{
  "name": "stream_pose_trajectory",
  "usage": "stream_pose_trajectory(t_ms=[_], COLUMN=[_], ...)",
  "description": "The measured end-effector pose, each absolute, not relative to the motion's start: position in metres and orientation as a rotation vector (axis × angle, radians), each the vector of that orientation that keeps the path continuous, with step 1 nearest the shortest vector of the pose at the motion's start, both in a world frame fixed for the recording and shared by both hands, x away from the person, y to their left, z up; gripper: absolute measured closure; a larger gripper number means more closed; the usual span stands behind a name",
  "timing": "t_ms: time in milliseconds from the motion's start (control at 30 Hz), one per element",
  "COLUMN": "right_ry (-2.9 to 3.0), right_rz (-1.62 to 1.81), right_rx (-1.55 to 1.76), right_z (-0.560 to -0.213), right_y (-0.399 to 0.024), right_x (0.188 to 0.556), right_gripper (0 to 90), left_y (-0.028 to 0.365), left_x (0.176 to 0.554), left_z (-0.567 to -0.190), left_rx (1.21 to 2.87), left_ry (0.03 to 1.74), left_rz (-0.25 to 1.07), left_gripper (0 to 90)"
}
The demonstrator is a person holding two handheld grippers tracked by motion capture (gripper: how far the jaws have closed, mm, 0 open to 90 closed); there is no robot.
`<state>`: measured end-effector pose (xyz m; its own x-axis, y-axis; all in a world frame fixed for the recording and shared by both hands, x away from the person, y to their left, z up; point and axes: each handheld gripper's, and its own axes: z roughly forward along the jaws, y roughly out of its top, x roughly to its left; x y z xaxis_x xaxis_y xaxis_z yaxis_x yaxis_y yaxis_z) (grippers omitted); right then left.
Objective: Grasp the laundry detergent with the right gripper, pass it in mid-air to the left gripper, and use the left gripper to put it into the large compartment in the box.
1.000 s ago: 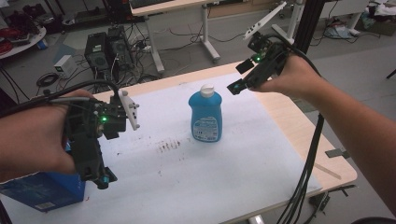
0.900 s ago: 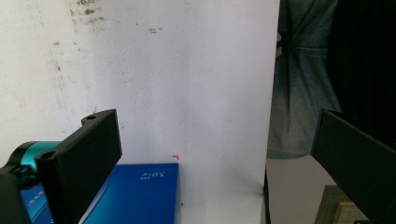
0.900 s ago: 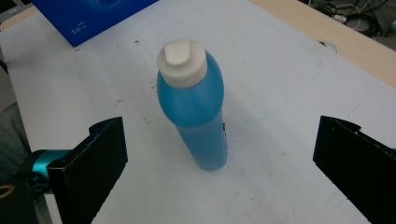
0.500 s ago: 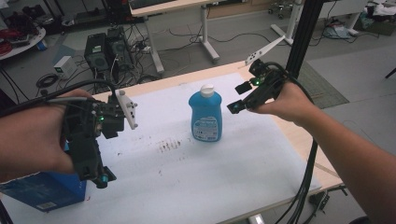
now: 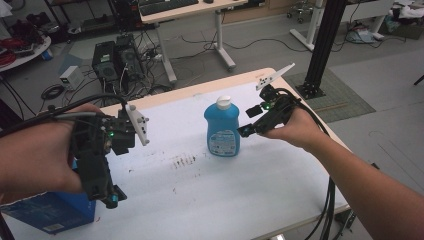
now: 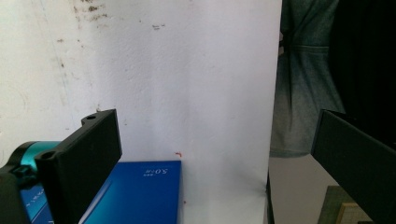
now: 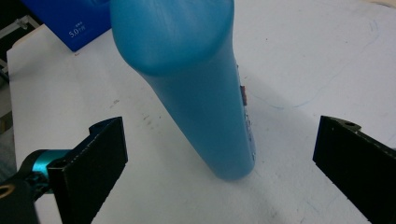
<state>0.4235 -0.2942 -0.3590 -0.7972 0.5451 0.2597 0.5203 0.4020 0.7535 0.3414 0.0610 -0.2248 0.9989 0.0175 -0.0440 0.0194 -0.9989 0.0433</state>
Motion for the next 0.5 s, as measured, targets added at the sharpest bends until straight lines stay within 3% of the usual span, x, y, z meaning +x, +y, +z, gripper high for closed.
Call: stream_pose_trajectory(t_ms=[500], right_ry=[2.639], right_rz=[1.421], right_rx=[0.949], right_z=[-0.382], right_y=[-0.275], right_x=[0.434], right_gripper=[2.0], left_y=[0.063], left_x=[0.343], left_z=[-0.228], left_rx=[3.098], left_ry=[0.023], left_rz=[-0.074], left_gripper=[1.7])
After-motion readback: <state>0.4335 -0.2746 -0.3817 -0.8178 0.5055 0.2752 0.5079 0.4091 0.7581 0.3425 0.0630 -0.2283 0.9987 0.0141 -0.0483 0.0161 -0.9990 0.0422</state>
